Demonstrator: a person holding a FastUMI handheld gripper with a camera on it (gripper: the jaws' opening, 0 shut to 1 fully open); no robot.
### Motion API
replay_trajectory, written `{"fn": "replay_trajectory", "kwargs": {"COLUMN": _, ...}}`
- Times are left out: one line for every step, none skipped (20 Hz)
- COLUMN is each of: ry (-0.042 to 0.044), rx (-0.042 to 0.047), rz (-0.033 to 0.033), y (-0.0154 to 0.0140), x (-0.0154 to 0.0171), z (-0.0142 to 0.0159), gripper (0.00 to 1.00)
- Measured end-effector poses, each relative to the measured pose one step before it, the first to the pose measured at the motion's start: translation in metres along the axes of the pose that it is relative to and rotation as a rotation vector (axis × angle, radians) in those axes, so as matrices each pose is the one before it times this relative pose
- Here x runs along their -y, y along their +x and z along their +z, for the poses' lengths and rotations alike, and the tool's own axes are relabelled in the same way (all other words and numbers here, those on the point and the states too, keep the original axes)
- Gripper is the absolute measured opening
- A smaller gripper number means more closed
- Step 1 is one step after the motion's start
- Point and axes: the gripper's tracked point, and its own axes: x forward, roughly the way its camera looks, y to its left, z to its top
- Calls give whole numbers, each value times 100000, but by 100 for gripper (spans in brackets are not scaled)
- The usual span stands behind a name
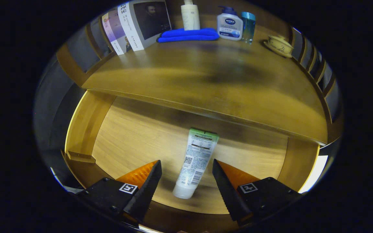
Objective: Pull open the drawer, take out the items inside it, and place them on the countertop above the cabinet.
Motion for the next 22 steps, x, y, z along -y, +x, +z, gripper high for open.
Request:
{"fn": "replay_trajectory", "kwargs": {"ry": 2393, "rx": -2176, "rz": -142, "y": 436, "x": 48, "z": -198, "gripper": 98}}
{"fn": "replay_trajectory", "kwargs": {"ry": 1475, "rx": -1400, "rz": -1057, "y": 419, "x": 190, "z": 103, "gripper": 98}}
{"fn": "replay_trajectory", "kwargs": {"ry": -480, "rx": -1080, "rz": -1510, "y": 313, "x": 163, "z": 29, "gripper": 98}}
{"fn": "replay_trajectory", "kwargs": {"ry": -1803, "rx": -785, "rz": -1271, "y": 38, "x": 348, "z": -255, "gripper": 97}}
{"fn": "replay_trajectory", "kwargs": {"ry": -1572, "rx": -340, "rz": -1276, "y": 297, "x": 207, "z": 137, "gripper": 97}}
{"fn": "replay_trajectory", "kwargs": {"ry": -804, "rx": -1267, "rz": -201, "y": 380, "x": 3, "z": -140, "gripper": 97}}
{"fn": "replay_trajectory", "kwargs": {"ry": 274, "rx": -1876, "rz": 190, "y": 230, "x": -150, "z": -351, "gripper": 97}}
{"fn": "replay_trajectory", "kwargs": {"ry": 194, "rx": -1215, "rz": 63, "y": 288, "x": -60, "z": -109, "gripper": 96}}
{"fn": "replay_trajectory", "kwargs": {"ry": -866, "rx": -796, "rz": -482, "y": 432, "x": 75, "z": -61, "gripper": 94}}
{"fn": "replay_trajectory", "kwargs": {"ry": -1411, "rx": -816, "rz": -826, "y": 306, "x": 155, "z": -147, "gripper": 92}}
{"fn": "replay_trajectory", "kwargs": {"ry": -1805, "rx": -1231, "rz": -2103, "y": 357, "x": 349, "z": -240, "gripper": 92}}
{"fn": "replay_trajectory", "kwargs": {"ry": -1699, "rx": 81, "rz": -1744, "y": -26, "x": 326, "z": 140, "gripper": 87}}
{"fn": "replay_trajectory", "kwargs": {"ry": -1036, "rx": -835, "rz": 839, "y": 2, "x": -175, "z": -104, "gripper": 77}}
{"fn": "replay_trajectory", "kwargs": {"ry": -971, "rx": -1835, "rz": 258, "y": -181, "x": 7, "z": -225, "gripper": 67}}
{"fn": "replay_trajectory", "kwargs": {"ry": -582, "rx": -337, "rz": -369, "y": -1128, "x": -53, "z": 256, "gripper": 62}}
{"fn": "replay_trajectory", "kwargs": {"ry": -1359, "rx": -24, "rz": 82, "y": 1337, "x": -47, "z": -374, "gripper": 56}}
{"fn": "replay_trajectory", "kwargs": {"ry": -1764, "rx": -152, "rz": 407, "y": -425, "x": -268, "z": -110, "gripper": 51}}
{"fn": "replay_trajectory", "kwargs": {"ry": -750, "rx": 1790, "rz": -631, "y": 407, "x": -163, "z": 291, "gripper": 45}}
{"fn": "replay_trajectory", "kwargs": {"ry": -1221, "rx": -310, "rz": 935, "y": -118, "x": -168, "z": -38, "gripper": 39}}
{"fn": "replay_trajectory", "kwargs": {"ry": -1193, "rx": -981, "rz": 597, "y": -102, "x": -15, "z": -245, "gripper": 39}}
{"fn": "replay_trajectory", "kwargs": {"ry": -874, "rx": 19, "rz": -397, "y": -114, "x": 127, "z": -44, "gripper": 40}}
{"fn": "replay_trajectory", "kwargs": {"ry": -746, "rx": 1163, "rz": -1266, "y": -112, "x": 257, "z": 281, "gripper": 40}}
